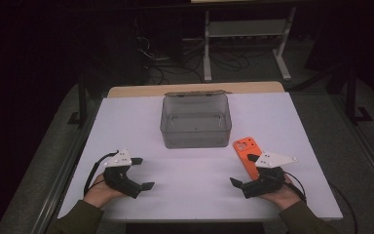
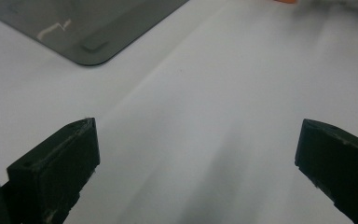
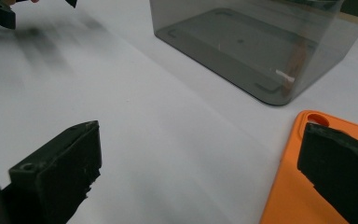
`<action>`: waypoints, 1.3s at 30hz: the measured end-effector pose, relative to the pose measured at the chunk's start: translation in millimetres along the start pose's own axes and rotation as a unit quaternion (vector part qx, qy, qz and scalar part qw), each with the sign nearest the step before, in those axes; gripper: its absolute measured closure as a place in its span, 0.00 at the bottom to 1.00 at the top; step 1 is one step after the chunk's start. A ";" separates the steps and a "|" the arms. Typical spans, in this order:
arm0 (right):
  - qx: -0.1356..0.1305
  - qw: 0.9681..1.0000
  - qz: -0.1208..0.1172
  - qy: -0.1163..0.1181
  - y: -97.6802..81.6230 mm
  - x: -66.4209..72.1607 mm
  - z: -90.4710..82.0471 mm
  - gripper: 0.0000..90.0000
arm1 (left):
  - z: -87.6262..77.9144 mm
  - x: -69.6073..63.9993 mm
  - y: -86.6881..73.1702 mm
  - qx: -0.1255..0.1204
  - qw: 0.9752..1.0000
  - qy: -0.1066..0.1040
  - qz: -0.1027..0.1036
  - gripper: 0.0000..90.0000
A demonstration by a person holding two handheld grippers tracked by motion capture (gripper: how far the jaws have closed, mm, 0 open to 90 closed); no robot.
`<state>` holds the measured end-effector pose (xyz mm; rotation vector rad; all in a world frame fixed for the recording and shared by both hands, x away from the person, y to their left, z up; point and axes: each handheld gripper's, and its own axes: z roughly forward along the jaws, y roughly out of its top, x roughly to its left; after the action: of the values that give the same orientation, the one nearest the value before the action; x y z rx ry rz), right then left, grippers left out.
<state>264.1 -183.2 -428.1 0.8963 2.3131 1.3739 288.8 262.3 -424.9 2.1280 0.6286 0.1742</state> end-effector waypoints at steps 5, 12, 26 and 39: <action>0.000 1.000 0.001 0.000 0.0 -0.1 -0.3 0.00 | 0.2 -0.1 0.1 -0.001 1.000 -0.002 -0.001 0.00; -0.001 1.000 0.004 -0.001 2.6 -0.8 -0.7 0.00 | 0.8 -1.1 1.9 -0.004 1.000 0.001 0.001 0.00; 0.005 1.000 -0.005 -0.004 7.9 1.0 3.1 0.00 | -0.1 -0.5 -0.7 -0.005 1.000 0.004 0.004 0.00; 0.010 1.000 0.000 -0.004 17.0 -4.0 11.6 0.00 | -0.5 -0.2 -0.3 -0.007 1.000 0.006 0.004 0.00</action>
<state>279.6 -172.0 -419.3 0.9064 2.3240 1.3468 288.3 262.7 -424.8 2.1179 0.6234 0.1952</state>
